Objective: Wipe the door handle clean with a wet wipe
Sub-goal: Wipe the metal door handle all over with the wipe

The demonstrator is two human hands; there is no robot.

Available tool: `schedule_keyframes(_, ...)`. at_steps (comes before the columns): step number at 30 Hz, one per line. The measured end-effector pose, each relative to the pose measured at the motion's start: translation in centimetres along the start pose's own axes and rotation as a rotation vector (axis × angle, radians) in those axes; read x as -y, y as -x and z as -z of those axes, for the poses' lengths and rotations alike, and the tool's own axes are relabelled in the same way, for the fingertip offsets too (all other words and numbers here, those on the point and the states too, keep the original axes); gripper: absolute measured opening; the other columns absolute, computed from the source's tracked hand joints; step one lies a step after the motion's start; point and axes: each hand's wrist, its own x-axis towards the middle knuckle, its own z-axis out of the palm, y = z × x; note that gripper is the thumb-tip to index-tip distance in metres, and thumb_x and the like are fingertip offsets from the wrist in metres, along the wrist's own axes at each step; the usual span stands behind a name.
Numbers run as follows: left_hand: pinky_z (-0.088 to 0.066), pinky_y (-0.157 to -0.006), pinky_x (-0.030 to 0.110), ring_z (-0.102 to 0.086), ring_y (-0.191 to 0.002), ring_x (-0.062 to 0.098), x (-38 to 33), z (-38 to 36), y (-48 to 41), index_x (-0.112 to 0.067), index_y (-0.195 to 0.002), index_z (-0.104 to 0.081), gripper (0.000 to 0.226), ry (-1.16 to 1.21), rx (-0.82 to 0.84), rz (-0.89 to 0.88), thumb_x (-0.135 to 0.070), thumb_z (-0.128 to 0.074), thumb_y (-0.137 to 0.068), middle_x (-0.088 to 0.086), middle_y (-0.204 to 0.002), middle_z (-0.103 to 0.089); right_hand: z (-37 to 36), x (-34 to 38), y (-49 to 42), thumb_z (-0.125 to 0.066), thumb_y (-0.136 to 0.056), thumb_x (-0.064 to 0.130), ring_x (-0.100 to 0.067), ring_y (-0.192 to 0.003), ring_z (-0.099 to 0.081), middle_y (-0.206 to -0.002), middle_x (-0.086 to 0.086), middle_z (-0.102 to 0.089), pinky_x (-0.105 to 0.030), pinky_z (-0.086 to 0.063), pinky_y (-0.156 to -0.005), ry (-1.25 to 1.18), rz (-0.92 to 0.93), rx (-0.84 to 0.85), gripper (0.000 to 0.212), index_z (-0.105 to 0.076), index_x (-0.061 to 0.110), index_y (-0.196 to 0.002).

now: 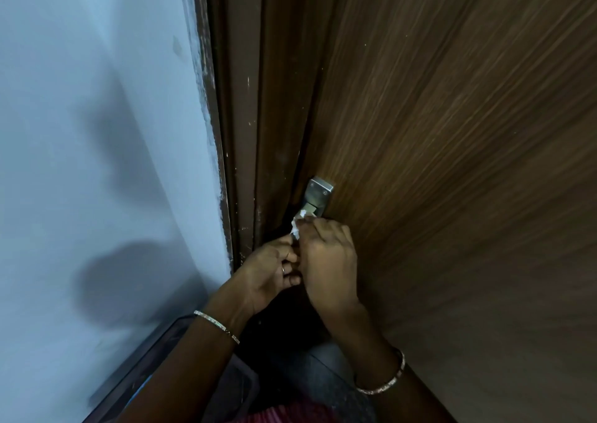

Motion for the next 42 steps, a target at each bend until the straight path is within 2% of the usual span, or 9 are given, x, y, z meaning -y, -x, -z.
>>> schedule_keyframes(5, -0.051, -0.056, 0.024, -0.064, -0.066, 0.015, -0.4, 1.0, 1.0, -0.017, -0.114, -0.069, 0.033, -0.291, -0.221, -0.122, -0.004, -0.044, -0.096, 0.003, -0.091, -0.072, 1.8, -2.5, 2.6, -0.051, -0.097, 0.022, -0.018, -0.095, -0.068, -0.11, 0.0, -0.074, -0.031, -0.05, -0.086, -0.179, -0.073, -0.061, 0.029, -0.075, 0.016, -0.111)
schedule_keyframes(8, -0.051, -0.06, 0.024, -0.066, -0.065, 0.008, 0.1, 1.0, 1.5, -0.03, -0.116, -0.065, 0.032, -0.667, -0.458, -0.462, -0.012, -0.051, -0.093, -0.005, -0.087, -0.071, 3.1, -4.3, 3.9, -0.062, -0.094, 0.009, -0.01, -0.096, -0.072, -0.104, 0.005, -0.076, -0.028, -0.055, -0.086, -0.492, -0.238, -0.129, 0.02, -0.078, 0.014, -0.106)
schedule_keyframes(12, -0.042, -0.058, 0.017, -0.059, -0.068, 0.003, -0.1, -0.6, 2.2, -0.04, -0.13, -0.051, 0.051, -1.015, -0.562, -0.775, -0.013, -0.052, -0.088, -0.014, -0.081, -0.063, 3.0, -5.6, 4.6, -0.061, -0.095, 0.0, -0.024, -0.092, -0.071, -0.1, -0.015, -0.076, -0.04, -0.058, -0.083, -1.305, -0.996, -0.178, 0.013, -0.074, 0.004, -0.099)
schedule_keyframes(14, -0.038, -0.059, 0.015, -0.057, -0.07, 0.003, -0.1, -0.7, 2.1, -0.044, -0.134, -0.047, 0.056, -1.088, -0.534, -0.79, -0.012, -0.05, -0.088, -0.014, -0.087, -0.06, 2.0, -6.0, 4.8, -0.052, -0.096, -0.004, -0.031, -0.097, -0.068, -0.113, -0.026, -0.07, -0.04, -0.063, -0.077, -1.668, -1.382, -0.003, 0.023, -0.064, -0.007, -0.116)
schedule_keyframes(17, -0.039, -0.063, 0.015, -0.057, -0.078, 0.007, 0.4, -0.5, 1.8, -0.042, -0.135, -0.049, 0.057, -1.154, -0.498, -0.818, -0.011, -0.049, -0.087, -0.008, -0.094, -0.061, 0.3, -5.3, 4.1, -0.049, -0.097, -0.004, -0.038, -0.095, -0.071, -0.116, -0.03, -0.068, -0.044, -0.062, -0.074, -1.959, -1.599, 0.288, 0.037, -0.051, -0.013, -0.133)
schedule_keyframes(24, -0.05, -0.083, 0.022, -0.063, -0.103, 0.011, 0.7, -0.2, 2.4, -0.035, -0.135, -0.053, 0.049, -1.174, -0.542, -0.857, -0.012, -0.051, -0.091, -0.005, -0.123, -0.065, -0.9, -1.5, -0.8, -0.055, -0.082, -0.008, -0.045, -0.086, -0.074, -0.109, -0.035, -0.069, -0.051, -0.063, -0.073, -2.398, -1.528, 0.353, 0.029, -0.065, -0.018, -0.107)
schedule_keyframes(28, -0.037, -0.069, 0.007, -0.062, -0.094, 0.011, 0.6, -0.2, 2.3, -0.038, -0.135, -0.052, 0.05, -1.23, -0.558, -0.804, -0.014, -0.051, -0.091, -0.004, -0.113, -0.067, -1.6, -2.0, -0.7, -0.056, -0.081, -0.011, -0.042, -0.089, -0.075, -0.109, -0.032, -0.071, -0.05, -0.062, -0.077, -2.449, -1.505, 0.265, 0.022, -0.071, -0.016, -0.097)
schedule_keyframes(34, -0.056, -0.076, 0.029, -0.062, -0.088, 0.014, 0.3, 0.2, 2.0, -0.042, -0.132, -0.052, 0.051, -1.216, -0.547, -0.777, -0.015, -0.049, -0.089, -0.006, -0.11, -0.066, -0.6, -6.4, 3.5, -0.091, -0.035, -0.023, -0.037, -0.1, -0.073, -0.121, -0.028, -0.068, -0.045, -0.063, -0.076, -2.452, -1.356, 0.216, 0.075, -0.071, -0.013, -0.107)
schedule_keyframes(42, -0.037, -0.071, 0.0, -0.059, -0.084, 0.001, 0.0, -0.1, 2.6, -0.034, -0.121, -0.062, 0.044, -1.072, -0.563, -0.811, -0.007, -0.054, -0.087, -0.017, -0.097, -0.067, -0.4, -4.9, 2.2, -0.085, -0.046, -0.026, -0.041, -0.098, -0.073, -0.117, -0.029, -0.07, -0.046, -0.063, -0.075, -2.479, -1.377, 0.32, 0.057, -0.073, -0.014, -0.1)
